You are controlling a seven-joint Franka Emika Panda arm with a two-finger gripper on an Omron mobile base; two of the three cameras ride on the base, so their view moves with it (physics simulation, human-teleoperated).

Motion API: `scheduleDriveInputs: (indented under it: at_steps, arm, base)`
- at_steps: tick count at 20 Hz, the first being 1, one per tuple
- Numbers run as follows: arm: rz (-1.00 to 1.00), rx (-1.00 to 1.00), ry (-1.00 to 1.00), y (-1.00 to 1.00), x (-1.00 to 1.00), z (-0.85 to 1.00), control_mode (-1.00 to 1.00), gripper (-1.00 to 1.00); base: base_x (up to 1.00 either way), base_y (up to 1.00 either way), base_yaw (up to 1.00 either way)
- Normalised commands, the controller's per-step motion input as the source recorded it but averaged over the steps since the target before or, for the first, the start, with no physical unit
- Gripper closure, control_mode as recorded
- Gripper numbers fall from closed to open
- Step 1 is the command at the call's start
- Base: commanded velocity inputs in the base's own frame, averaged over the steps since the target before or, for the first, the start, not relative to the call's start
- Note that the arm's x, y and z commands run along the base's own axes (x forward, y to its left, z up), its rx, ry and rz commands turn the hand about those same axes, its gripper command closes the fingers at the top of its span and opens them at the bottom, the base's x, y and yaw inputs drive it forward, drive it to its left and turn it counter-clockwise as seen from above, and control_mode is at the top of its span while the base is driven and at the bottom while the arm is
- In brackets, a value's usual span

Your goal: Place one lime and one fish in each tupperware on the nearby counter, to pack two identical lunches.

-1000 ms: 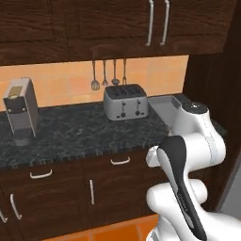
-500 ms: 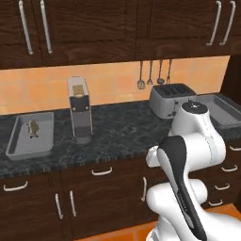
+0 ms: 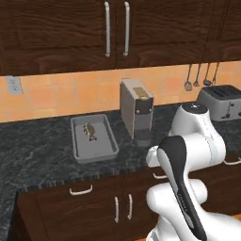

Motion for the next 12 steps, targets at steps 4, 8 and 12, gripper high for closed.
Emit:
scheduleDriveInputs:
  at_steps: [4,8,12]
  arm:
    - [0.0,0.0,0.0,0.0,0.0,0.0,1.0,1.0]
    - [0.0,0.0,0.0,0.0,0.0,0.0,1.0,1.0]
    - [0.0,0.0,0.0,0.0,0.0,0.0,1.0,1.0]
  base:
    - [0.52,0.99,0.0]
    - [0.55,0.9,0.0]
    - [0.41,0.21,0.0]
